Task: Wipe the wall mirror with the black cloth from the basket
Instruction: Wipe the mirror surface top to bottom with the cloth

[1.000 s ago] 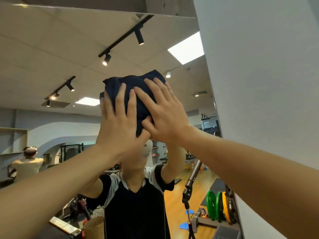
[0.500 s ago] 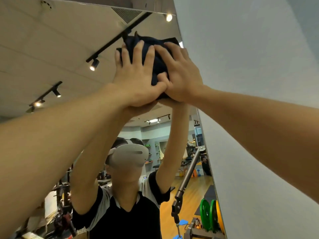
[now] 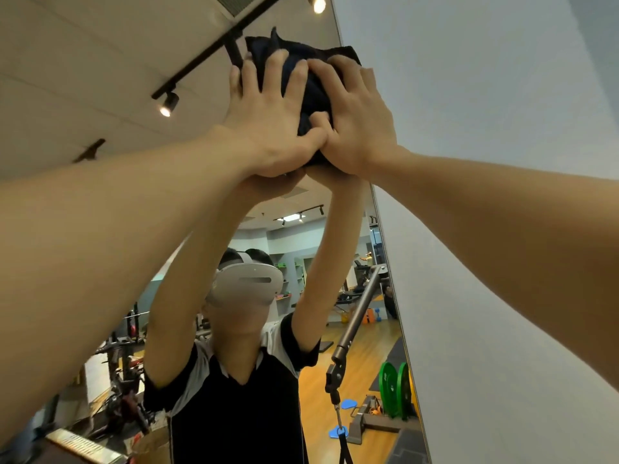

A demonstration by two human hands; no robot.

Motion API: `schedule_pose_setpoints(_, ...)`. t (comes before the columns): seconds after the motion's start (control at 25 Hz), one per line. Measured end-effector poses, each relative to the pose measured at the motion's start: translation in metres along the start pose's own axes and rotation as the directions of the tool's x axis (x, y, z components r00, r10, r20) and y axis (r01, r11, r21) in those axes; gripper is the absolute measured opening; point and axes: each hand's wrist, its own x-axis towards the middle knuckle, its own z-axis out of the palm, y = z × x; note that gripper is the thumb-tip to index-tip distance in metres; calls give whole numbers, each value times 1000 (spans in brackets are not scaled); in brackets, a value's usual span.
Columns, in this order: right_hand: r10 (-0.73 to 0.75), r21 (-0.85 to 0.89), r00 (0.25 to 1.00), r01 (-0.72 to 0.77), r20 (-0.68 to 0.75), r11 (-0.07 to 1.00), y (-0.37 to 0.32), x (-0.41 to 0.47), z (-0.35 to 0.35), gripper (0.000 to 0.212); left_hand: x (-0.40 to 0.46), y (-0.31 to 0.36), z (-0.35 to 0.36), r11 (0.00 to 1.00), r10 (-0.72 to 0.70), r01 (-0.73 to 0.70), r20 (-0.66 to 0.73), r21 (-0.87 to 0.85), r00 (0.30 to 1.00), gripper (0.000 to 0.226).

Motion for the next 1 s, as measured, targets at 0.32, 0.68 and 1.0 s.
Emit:
schedule_pose_setpoints(0.32, 46, -17, 997, -45, 54, 999, 0, -112, -13, 72, -89, 55, 27, 996, 54, -51, 43, -72, 998, 95)
schedule_pose_setpoints(0.68, 70, -55, 991, -64, 118, 996, -18, -149, -24, 78, -127, 56, 29, 991, 130, -127, 90, -32, 988, 89)
schedule_pose_setpoints(1.0, 86, -61, 988, -79, 128, 995, -79, -144, -11, 81, -156, 5, 10, 988, 151, -153, 138, 5, 979, 89)
